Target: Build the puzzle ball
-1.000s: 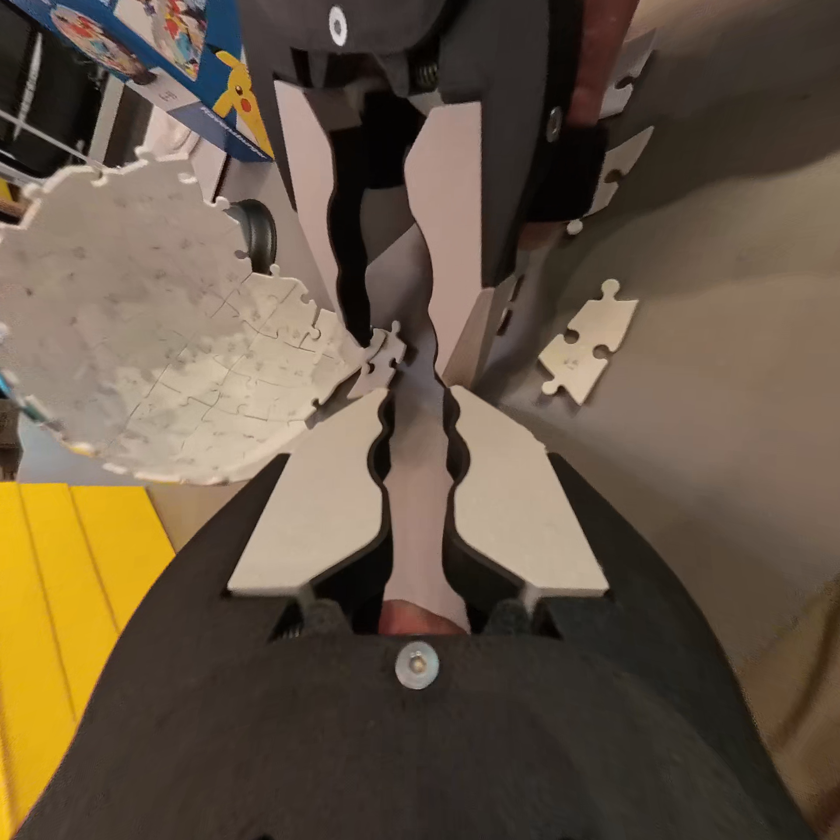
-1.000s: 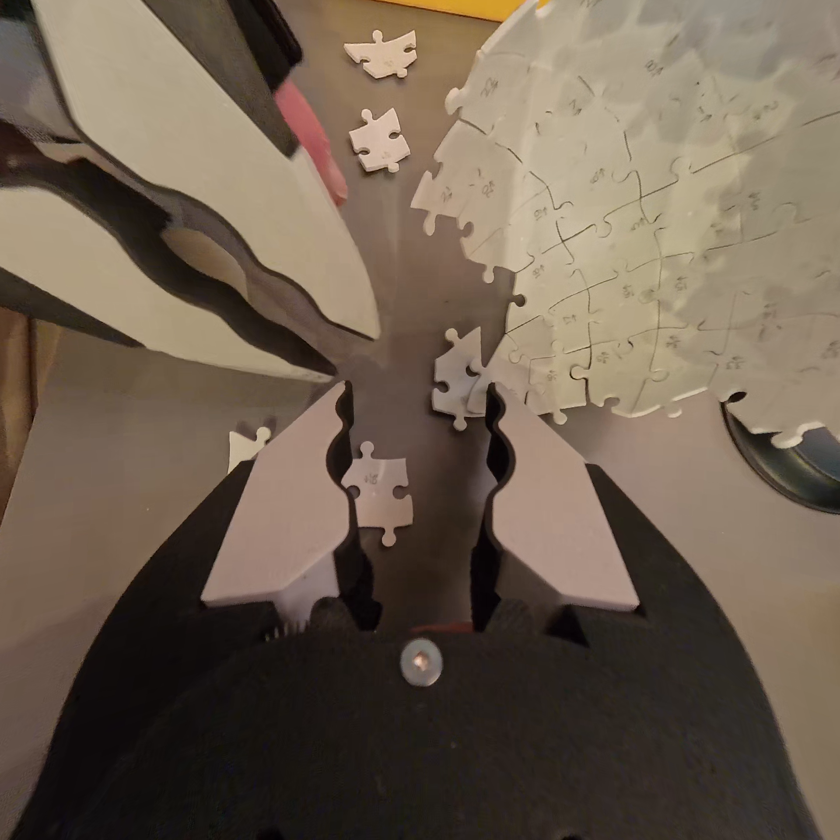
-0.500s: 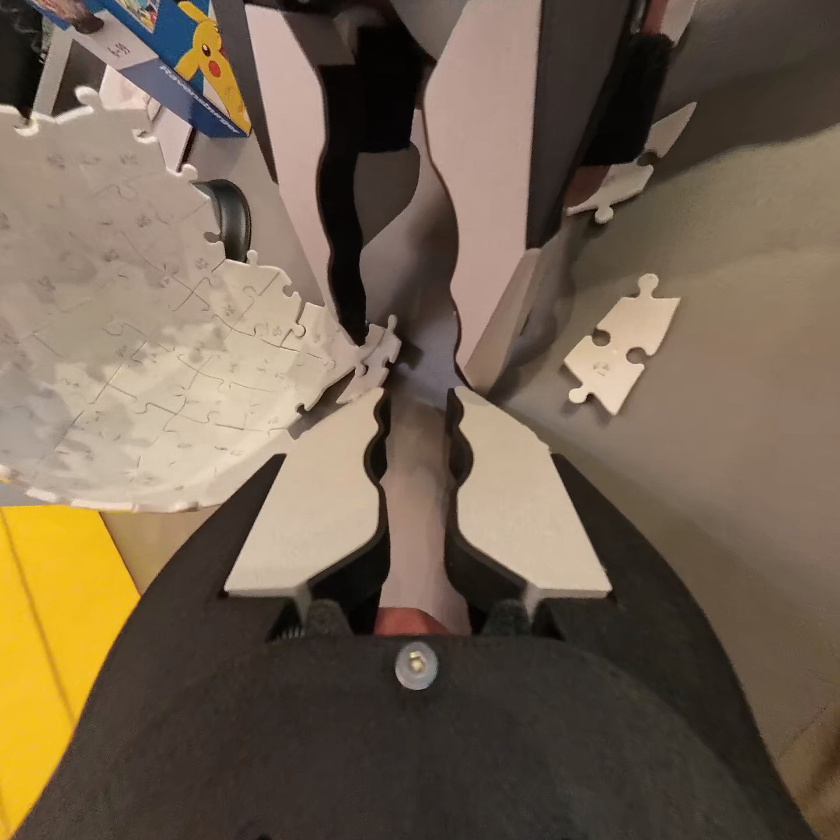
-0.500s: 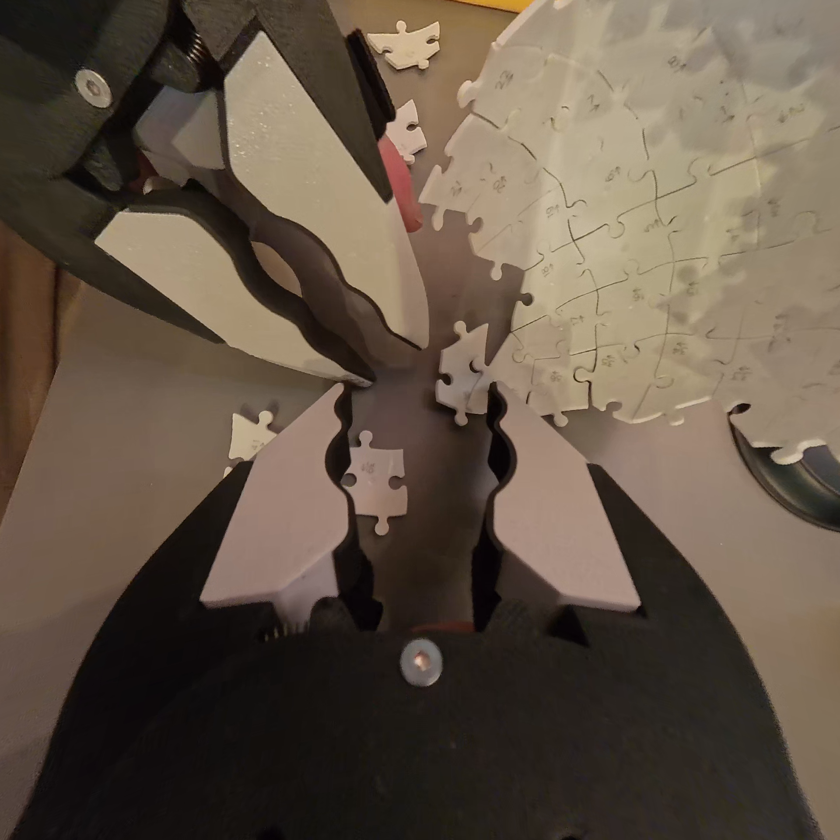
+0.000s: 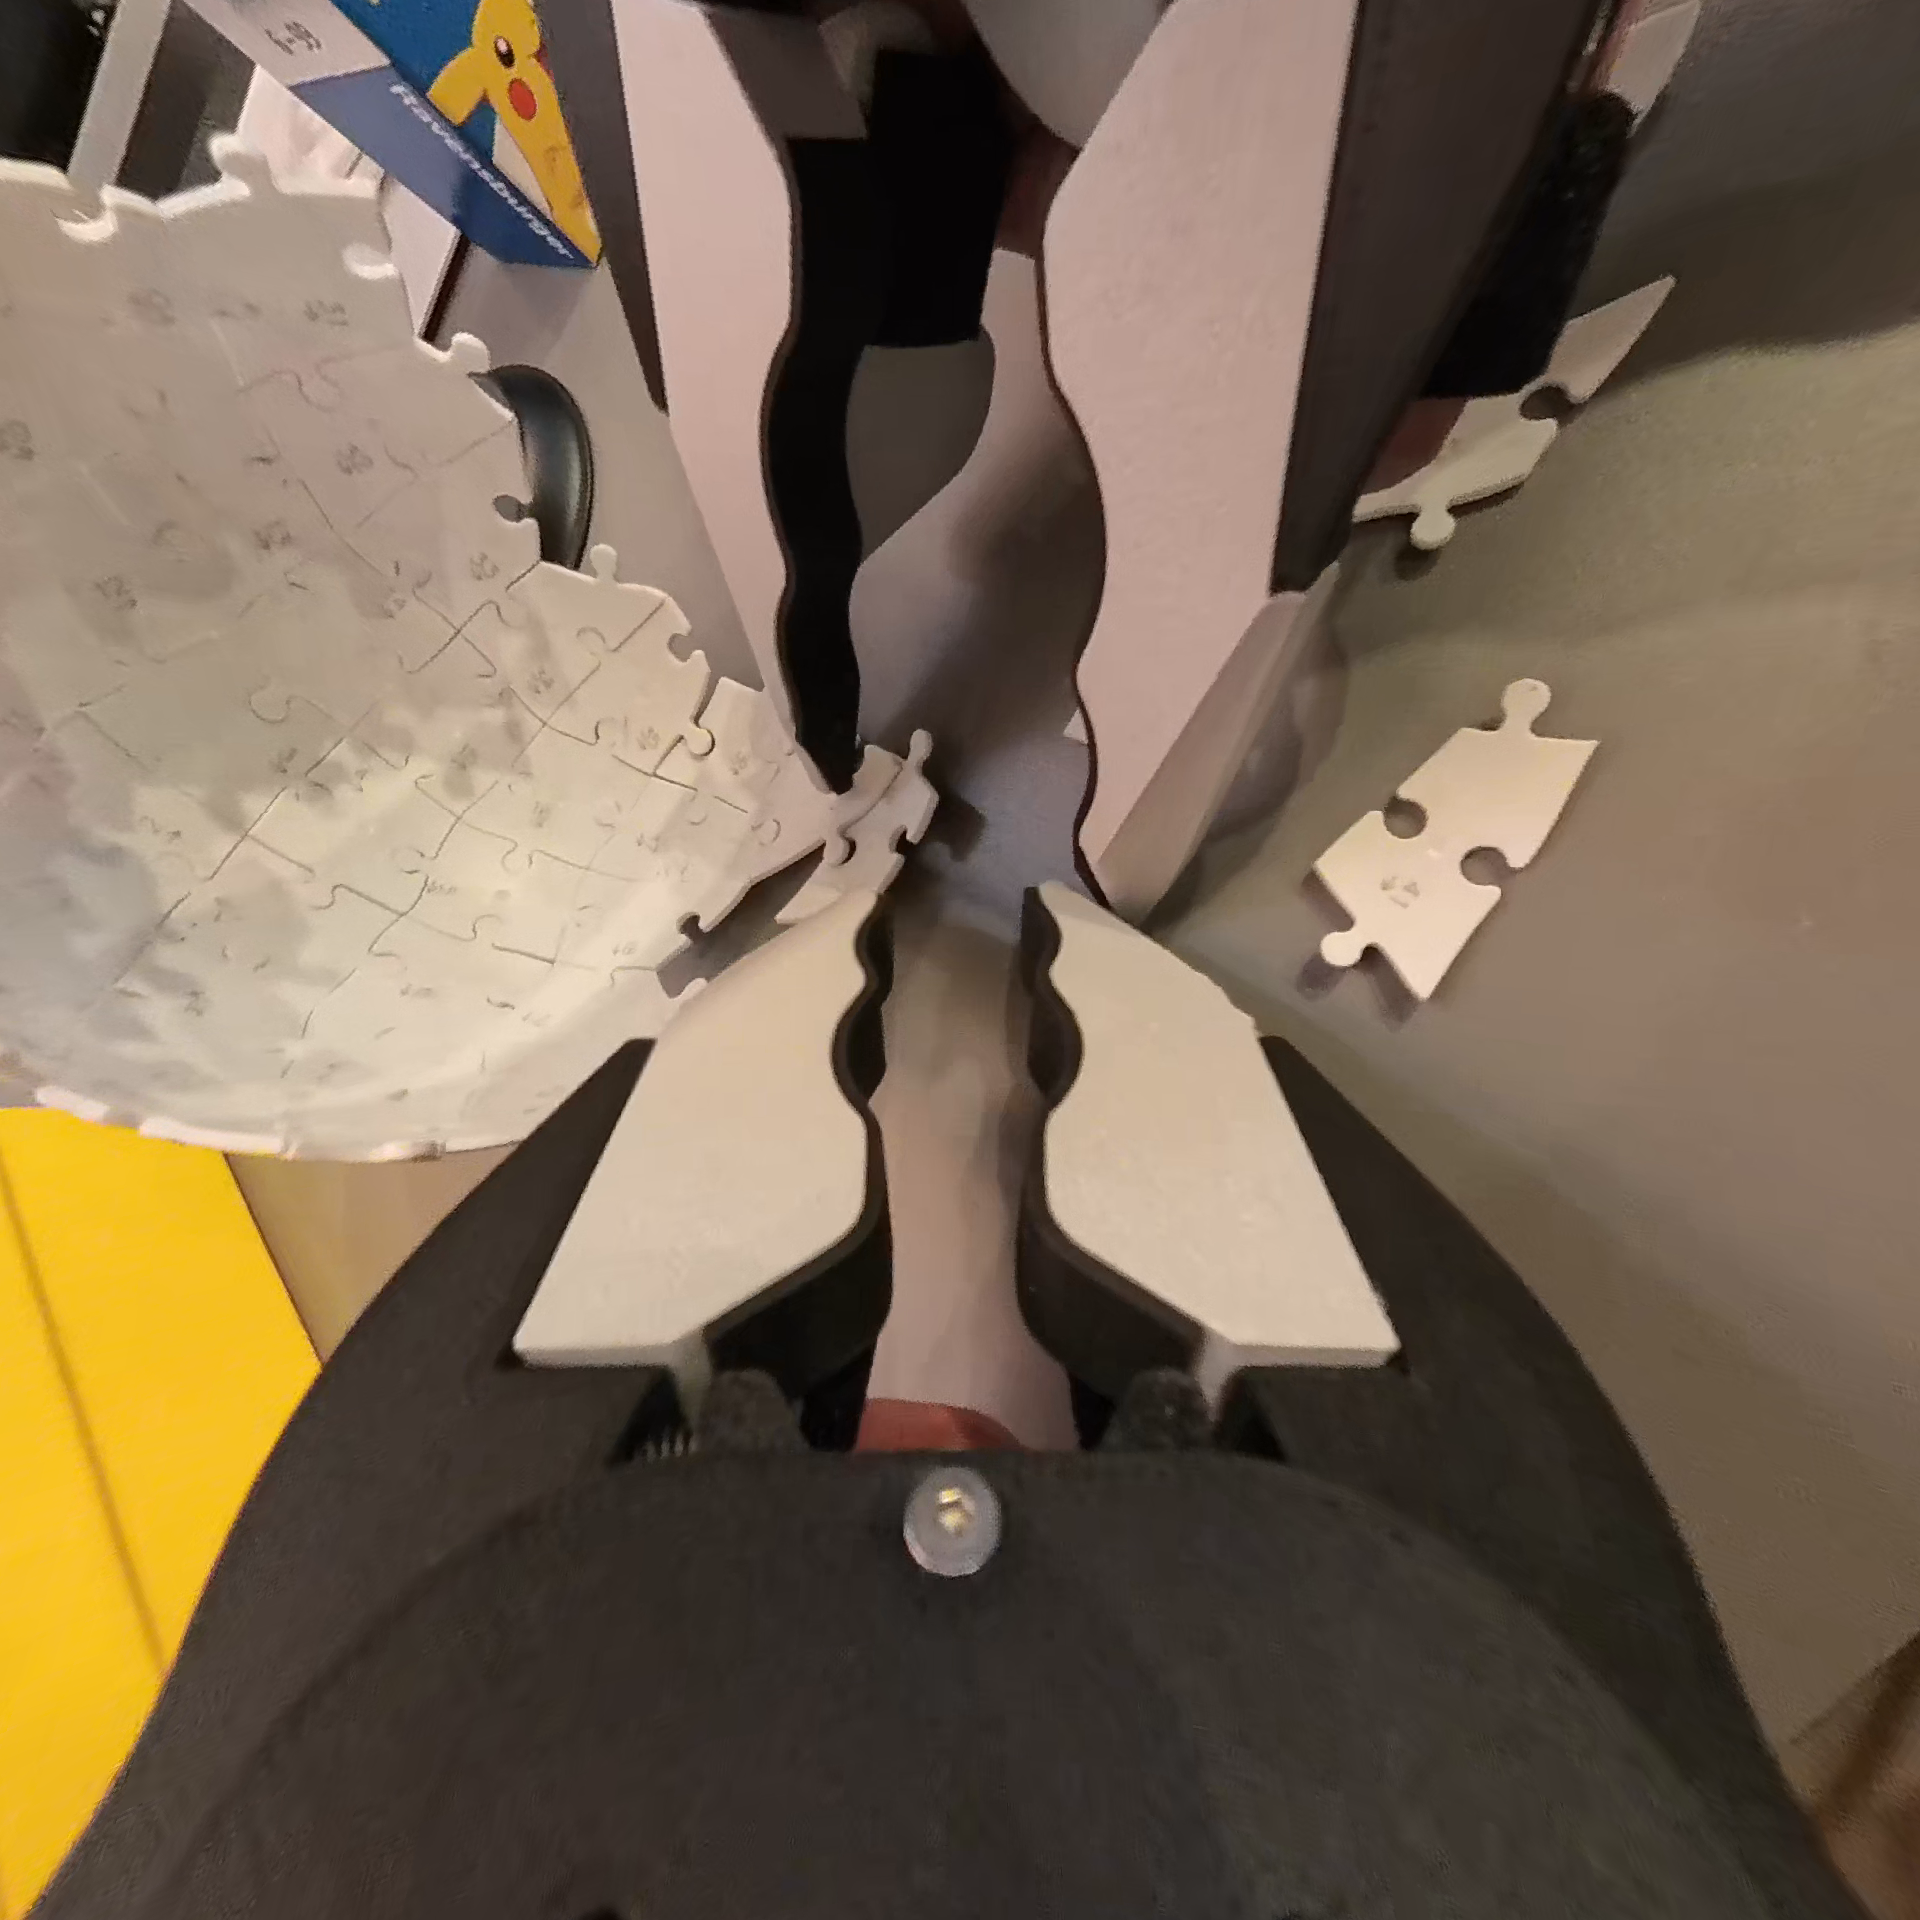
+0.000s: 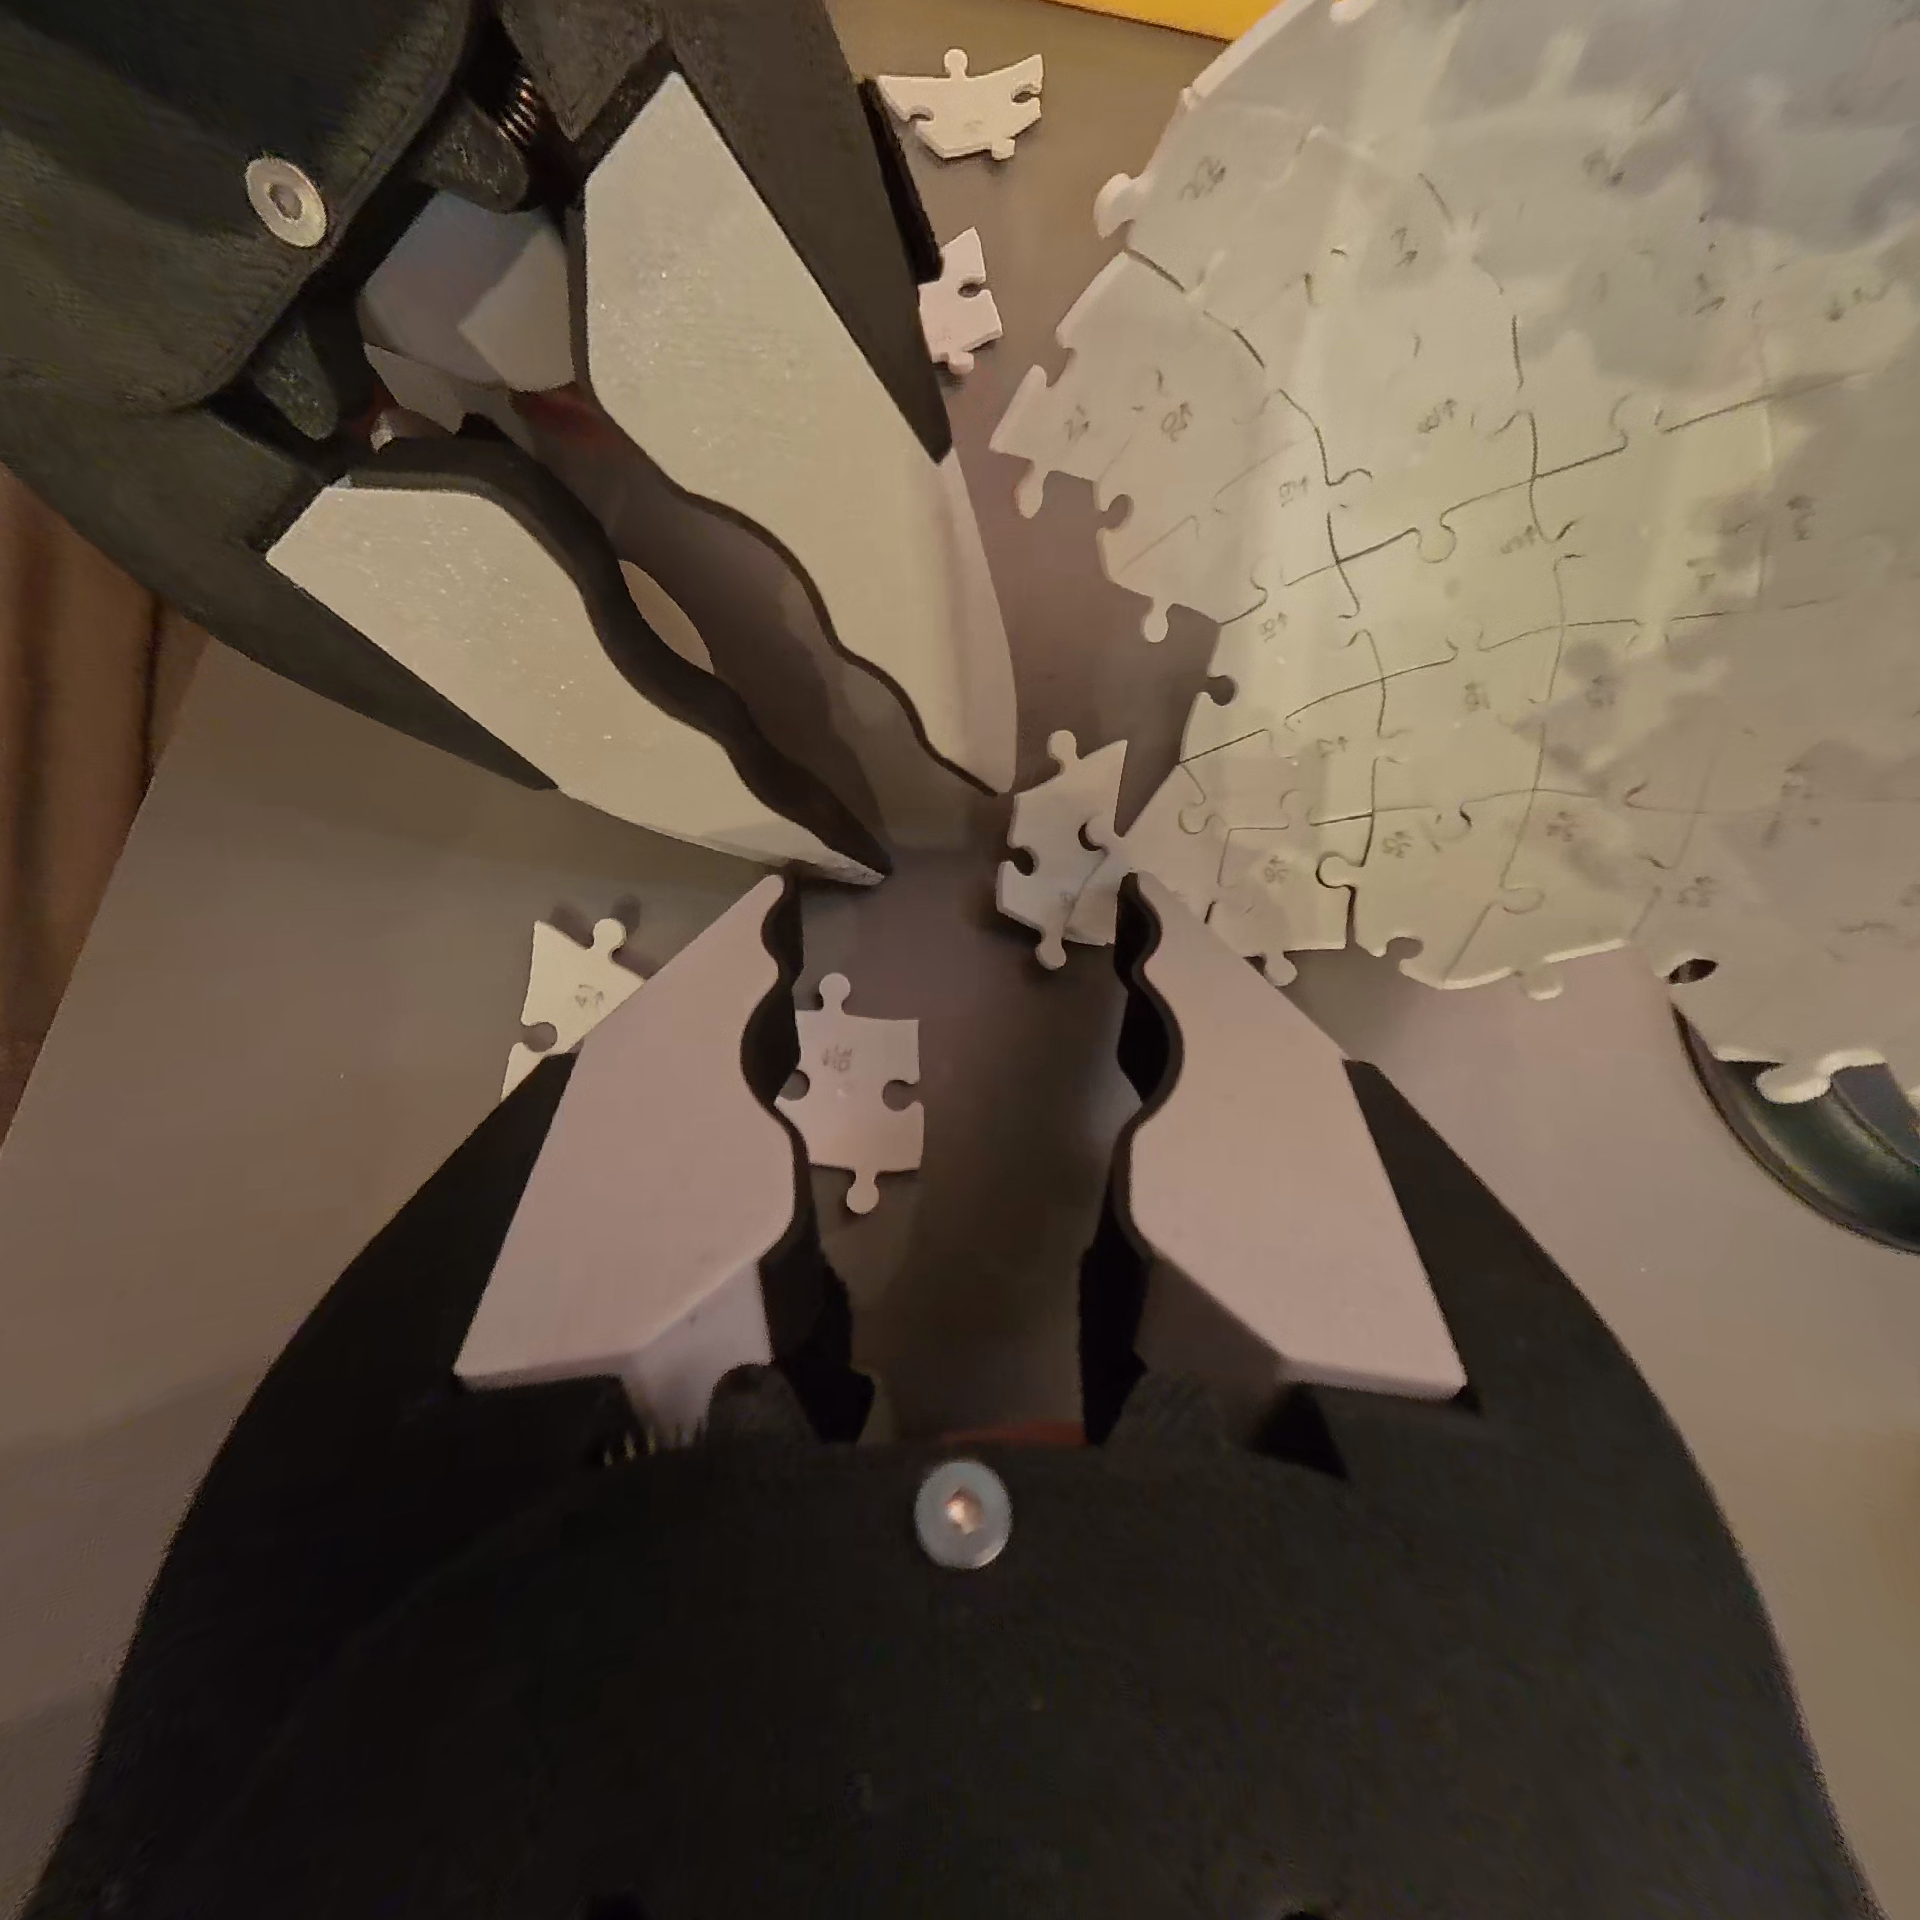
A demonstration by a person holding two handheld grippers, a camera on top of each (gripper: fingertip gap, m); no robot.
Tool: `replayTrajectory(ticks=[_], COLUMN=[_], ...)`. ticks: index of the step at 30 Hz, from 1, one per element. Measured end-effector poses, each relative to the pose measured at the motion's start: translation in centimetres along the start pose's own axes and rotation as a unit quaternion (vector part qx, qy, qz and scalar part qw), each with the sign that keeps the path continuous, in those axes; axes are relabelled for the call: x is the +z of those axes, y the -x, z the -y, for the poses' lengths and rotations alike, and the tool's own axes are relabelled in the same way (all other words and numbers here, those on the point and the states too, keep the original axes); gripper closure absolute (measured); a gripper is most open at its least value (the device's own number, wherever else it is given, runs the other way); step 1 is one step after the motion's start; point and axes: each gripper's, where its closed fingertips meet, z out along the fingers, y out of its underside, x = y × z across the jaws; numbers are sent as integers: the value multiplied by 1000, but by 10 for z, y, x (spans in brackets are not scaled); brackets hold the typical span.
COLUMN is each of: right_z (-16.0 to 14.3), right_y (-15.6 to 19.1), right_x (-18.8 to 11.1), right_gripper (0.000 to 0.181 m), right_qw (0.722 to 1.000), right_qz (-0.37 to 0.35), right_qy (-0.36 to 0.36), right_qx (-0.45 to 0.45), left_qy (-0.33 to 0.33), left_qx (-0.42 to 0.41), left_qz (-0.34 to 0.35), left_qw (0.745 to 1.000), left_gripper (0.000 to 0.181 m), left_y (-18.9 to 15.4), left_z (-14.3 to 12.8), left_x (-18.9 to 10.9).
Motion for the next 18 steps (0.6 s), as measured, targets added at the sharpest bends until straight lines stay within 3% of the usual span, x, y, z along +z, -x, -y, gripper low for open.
replayTrajectory(ticks=[18], right_z=[-2], right_y=[2], right_x=[-1], right_gripper=[118], right_qw=[1000], right_qz=[19], right_qy=[2], right_qx=[-21], left_qy=[-5], left_qx=[0], left_qz=[-10], left_qw=[1000], left_gripper=[162], left_y=[2], left_z=[4], left_x=[6])
